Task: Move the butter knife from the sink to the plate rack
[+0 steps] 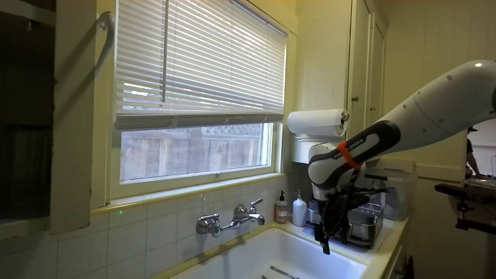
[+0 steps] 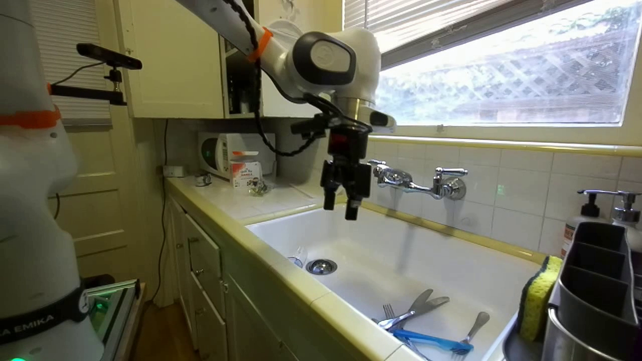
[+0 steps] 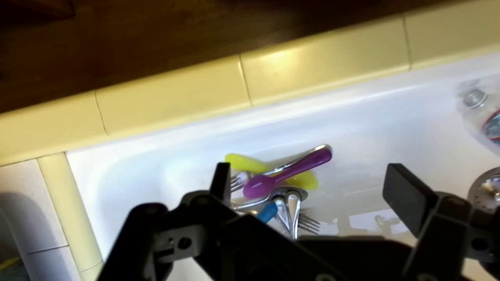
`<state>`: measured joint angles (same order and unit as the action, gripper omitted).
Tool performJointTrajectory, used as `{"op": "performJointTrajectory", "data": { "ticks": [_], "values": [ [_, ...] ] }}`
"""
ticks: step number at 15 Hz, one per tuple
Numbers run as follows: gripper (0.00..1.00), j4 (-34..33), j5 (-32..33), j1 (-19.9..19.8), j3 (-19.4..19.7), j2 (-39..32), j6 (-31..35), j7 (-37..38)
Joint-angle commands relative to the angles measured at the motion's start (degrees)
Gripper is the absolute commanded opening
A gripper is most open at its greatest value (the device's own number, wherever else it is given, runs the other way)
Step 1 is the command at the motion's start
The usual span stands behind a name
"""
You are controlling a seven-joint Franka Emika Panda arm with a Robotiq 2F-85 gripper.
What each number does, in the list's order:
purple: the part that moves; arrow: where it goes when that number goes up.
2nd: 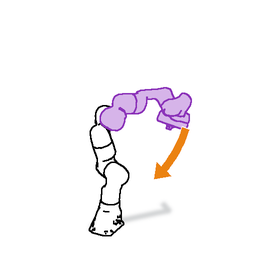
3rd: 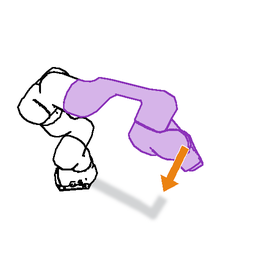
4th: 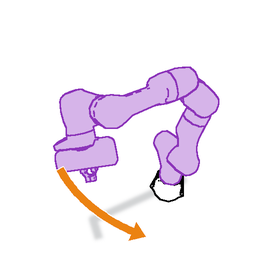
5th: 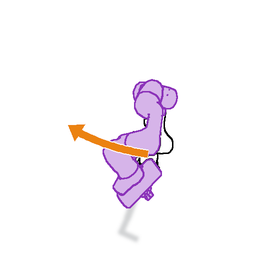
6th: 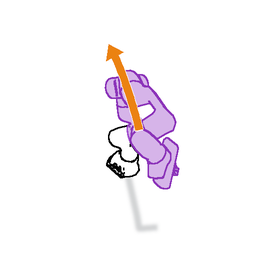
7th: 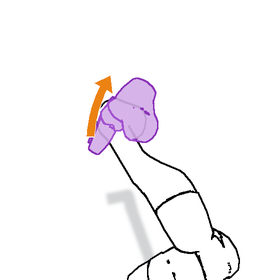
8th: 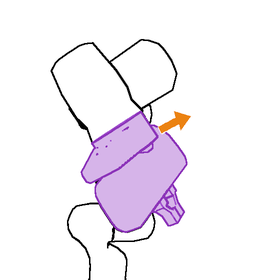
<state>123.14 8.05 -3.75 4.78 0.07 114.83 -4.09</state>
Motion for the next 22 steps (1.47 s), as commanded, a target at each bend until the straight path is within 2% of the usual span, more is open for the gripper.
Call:
{"op": "performJointTrajectory", "data": {
  "ticks": [1, 3, 8, 9, 10, 14, 16, 18, 20, 22],
  "values": [
    [1.0, -11.8, -0.3, -1.9, 1.2, -14.2, 3.2, -5.0],
    [1.0, -19.3, -0.2, -3.0, 1.3, -21.2, 3.1, -8.5],
    [1.0, -36.2, 3.3, -0.6, -0.2, -35.4, -4.3, -7.2],
    [1.0, -28.1, 2.3, -2.0, 0.0, -29.3, 0.5, -7.5],
    [1.0, -30.1, 2.3, -1.7, -0.3, -31.2, 0.0, -7.3],
    [1.0, -30.0, 2.2, -2.1, -0.2, -30.7, 0.1, -7.3],
    [1.0, -27.5, 2.6, -0.9, -0.2, -29.3, 3.5, -4.0],
    [1.0, -25.7, 0.7, -0.3, -1.8, -29.9, 11.5, -2.1],
    [1.0, -24.7, -3.8, 0.0, -4.2, -31.6, 17.8, 0.5],
    [1.0, -23.0, -7.2, 0.7, -6.0, -33.1, 21.1, 1.9]
  ]
}}
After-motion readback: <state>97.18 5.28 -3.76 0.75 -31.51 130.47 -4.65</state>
